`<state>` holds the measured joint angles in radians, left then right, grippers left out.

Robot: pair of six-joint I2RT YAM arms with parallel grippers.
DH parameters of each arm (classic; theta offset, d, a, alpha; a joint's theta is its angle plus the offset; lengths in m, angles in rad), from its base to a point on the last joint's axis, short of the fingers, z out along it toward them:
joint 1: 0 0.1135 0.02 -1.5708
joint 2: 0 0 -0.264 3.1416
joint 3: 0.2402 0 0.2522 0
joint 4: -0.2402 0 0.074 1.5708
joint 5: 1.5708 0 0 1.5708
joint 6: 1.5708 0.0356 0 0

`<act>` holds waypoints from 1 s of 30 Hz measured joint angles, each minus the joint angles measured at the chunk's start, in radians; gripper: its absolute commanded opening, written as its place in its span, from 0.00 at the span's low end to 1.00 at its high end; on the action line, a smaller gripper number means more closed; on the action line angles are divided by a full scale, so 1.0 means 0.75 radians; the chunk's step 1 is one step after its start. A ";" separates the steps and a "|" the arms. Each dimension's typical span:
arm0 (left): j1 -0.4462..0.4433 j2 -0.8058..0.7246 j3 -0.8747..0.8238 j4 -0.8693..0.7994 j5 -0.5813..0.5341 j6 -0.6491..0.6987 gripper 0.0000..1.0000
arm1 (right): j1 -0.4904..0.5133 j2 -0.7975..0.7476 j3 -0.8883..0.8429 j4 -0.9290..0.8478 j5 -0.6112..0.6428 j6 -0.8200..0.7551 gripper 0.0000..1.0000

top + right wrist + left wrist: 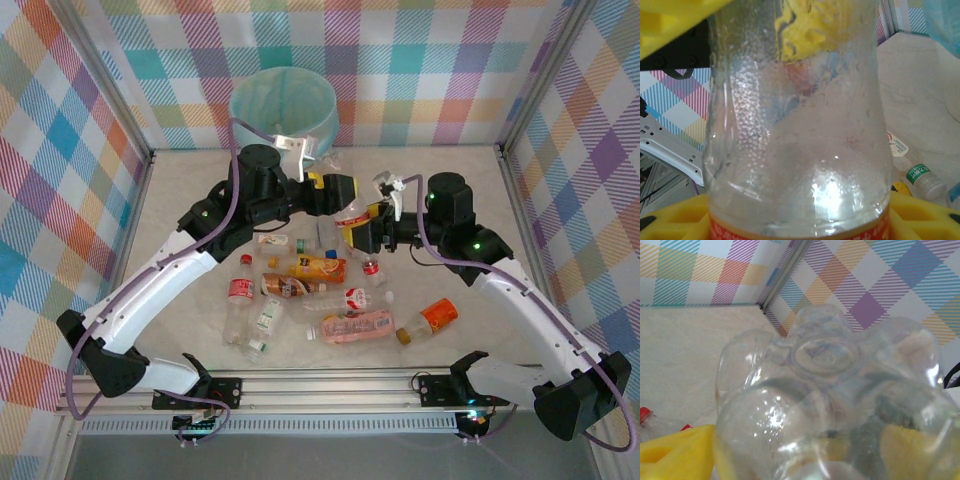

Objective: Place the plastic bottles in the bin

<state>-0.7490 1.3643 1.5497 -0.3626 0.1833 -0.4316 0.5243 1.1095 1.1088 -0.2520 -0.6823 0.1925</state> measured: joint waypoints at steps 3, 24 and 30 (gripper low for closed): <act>0.000 -0.021 -0.014 0.008 0.002 -0.004 0.77 | 0.016 0.001 -0.001 0.006 0.006 -0.010 0.59; 0.002 -0.091 -0.112 0.105 0.004 -0.030 0.57 | 0.066 0.029 -0.001 0.031 0.063 -0.065 0.60; 0.002 -0.106 -0.127 0.108 -0.008 -0.031 0.57 | 0.079 0.033 -0.001 0.036 0.079 -0.072 0.66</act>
<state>-0.7475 1.2850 1.4544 -0.2813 0.1776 -0.4545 0.5838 1.1343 1.1084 -0.2249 -0.6231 0.1383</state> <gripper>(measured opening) 0.566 0.637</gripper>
